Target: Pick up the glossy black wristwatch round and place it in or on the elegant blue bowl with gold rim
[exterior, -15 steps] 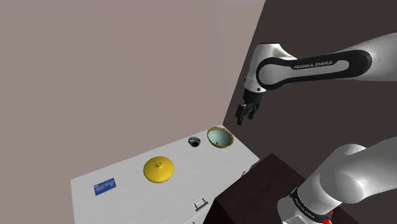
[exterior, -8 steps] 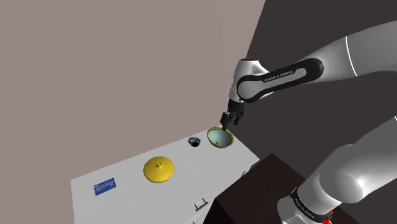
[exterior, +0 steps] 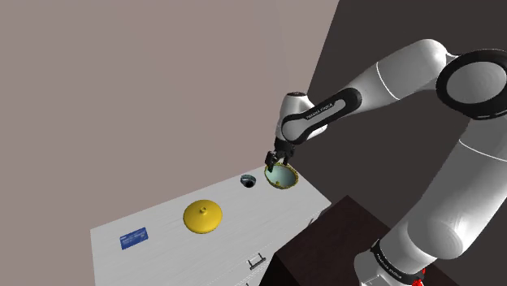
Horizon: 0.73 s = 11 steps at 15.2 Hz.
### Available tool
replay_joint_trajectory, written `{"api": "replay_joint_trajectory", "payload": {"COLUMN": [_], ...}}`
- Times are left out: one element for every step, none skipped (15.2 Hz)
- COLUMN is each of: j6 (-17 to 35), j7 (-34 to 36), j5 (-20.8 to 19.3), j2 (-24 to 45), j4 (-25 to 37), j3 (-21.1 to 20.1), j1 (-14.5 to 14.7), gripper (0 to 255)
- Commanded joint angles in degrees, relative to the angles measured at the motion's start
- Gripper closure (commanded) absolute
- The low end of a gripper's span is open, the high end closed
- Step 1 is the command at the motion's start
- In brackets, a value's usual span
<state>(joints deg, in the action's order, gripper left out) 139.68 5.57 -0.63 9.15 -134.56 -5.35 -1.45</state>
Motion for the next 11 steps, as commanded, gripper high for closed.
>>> {"api": "replay_joint_trajectory", "payload": {"j6": [2.1,3.1,4.0,4.8,5.6,6.3,6.9,7.4,7.8,8.2,8.5], "j7": [1.0,1.4,1.8,2.1,2.4,2.7,3.0,3.3,3.5,3.7,3.9], "j5": [-0.6,-0.9,-1.2,-1.4,-1.6,-1.8,-2.0,-2.1,-2.2,-2.3,-2.4], "j2": [4.3,6.6,8.9,11.1,13.4,15.7,17.9,20.2,22.4,24.7,26.9], "j4": [2.5,4.0,5.5,7.1,8.8,10.5,12.4,14.3,16.2,18.3,20.4], "j3": [0.1,0.3,0.5,0.7,0.9,1.1,1.3,1.5,1.7,1.9,2.1], "j1": [0.2,0.3,0.5,0.6,0.7,0.9,1.0,1.2,1.3,1.5,1.6], "gripper": [0,0,0,0,0,0,0,0,0,0,0]}}
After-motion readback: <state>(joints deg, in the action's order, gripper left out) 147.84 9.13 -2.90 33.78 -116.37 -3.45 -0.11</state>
